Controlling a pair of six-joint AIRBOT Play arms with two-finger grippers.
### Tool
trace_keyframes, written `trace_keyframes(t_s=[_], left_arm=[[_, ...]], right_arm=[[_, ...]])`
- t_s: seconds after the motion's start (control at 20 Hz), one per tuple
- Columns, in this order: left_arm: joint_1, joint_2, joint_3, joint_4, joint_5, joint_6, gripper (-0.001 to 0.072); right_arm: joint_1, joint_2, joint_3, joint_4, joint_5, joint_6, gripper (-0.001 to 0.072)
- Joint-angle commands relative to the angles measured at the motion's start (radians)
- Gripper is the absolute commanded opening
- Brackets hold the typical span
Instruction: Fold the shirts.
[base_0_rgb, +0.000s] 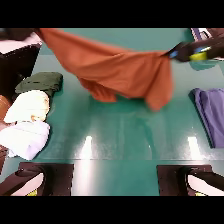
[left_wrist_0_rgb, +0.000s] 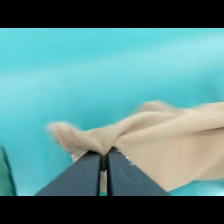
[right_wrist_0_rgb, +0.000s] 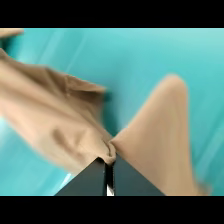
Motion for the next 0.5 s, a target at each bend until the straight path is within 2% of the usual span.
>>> trace_keyframes(t_s=[0.0,0.15,0.25,0.45], left_arm=[[0.001,0.193,0.074,0.015,0.004,-0.013,0.0026],[0.001,0.282,0.137,0.015,0.009,-0.063,0.0026],[0.001,0.302,0.201,0.014,0.018,-0.067,0.0025],[0.001,0.29,0.261,0.027,0.024,-0.082,0.0025]], right_arm=[[-0.082,0.178,0.143,-0.039,0.1,0.003,0.0018],[-0.156,0.277,0.199,-0.039,0.12,0.003,0.0019],[-0.225,0.327,0.225,-0.039,0.123,0.003,0.0019],[-0.354,0.335,0.299,-0.035,0.171,0.013,0.0018]])
